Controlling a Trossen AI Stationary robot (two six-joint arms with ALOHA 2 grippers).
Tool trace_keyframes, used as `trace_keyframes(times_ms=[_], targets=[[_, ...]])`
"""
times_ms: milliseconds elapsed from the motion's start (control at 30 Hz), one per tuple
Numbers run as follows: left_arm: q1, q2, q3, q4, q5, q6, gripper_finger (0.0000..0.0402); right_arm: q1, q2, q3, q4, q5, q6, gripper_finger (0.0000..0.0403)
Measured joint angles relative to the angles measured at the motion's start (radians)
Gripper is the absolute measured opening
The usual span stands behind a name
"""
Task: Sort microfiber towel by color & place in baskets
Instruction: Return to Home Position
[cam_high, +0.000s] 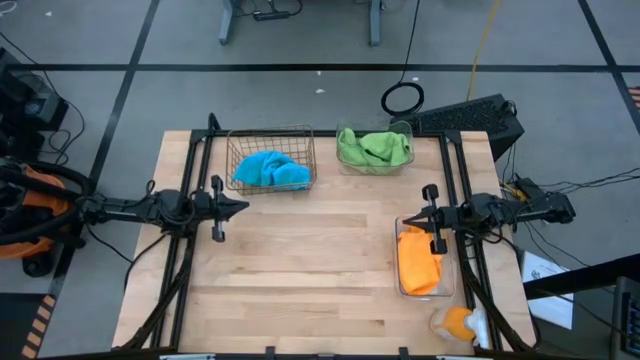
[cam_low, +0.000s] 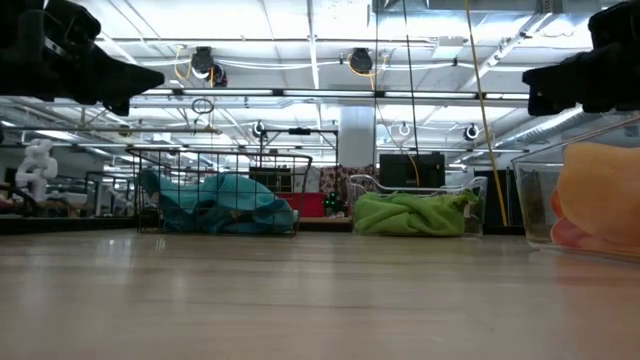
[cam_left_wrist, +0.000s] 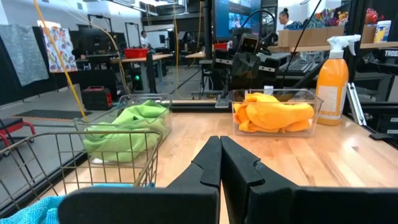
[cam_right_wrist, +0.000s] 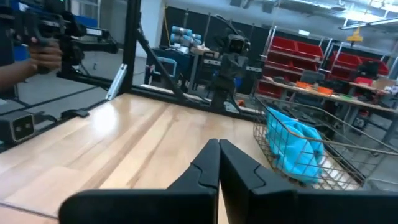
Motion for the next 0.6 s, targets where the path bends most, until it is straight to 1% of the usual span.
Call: trace_keyframes(times_ms=[167, 433, 600], targets=[[0.000, 0.000, 0.000, -0.016, -0.001, -0.002, 0.0004, 0.000, 0.000, 0.000, -0.009, -0.052, 0.003, 0.0000], [0.000, 0.000, 0.000, -0.018, -0.001, -0.003, 0.0004, 0.000, 0.000, 0.000, -0.014, -0.048, -0.019, 0.0000], [0.000, 0.000, 0.000, -0.017, -0.002, -0.003, 0.0004, -0.017, 0.000, 0.000, -0.014, -0.040, -0.067, 0.0000]])
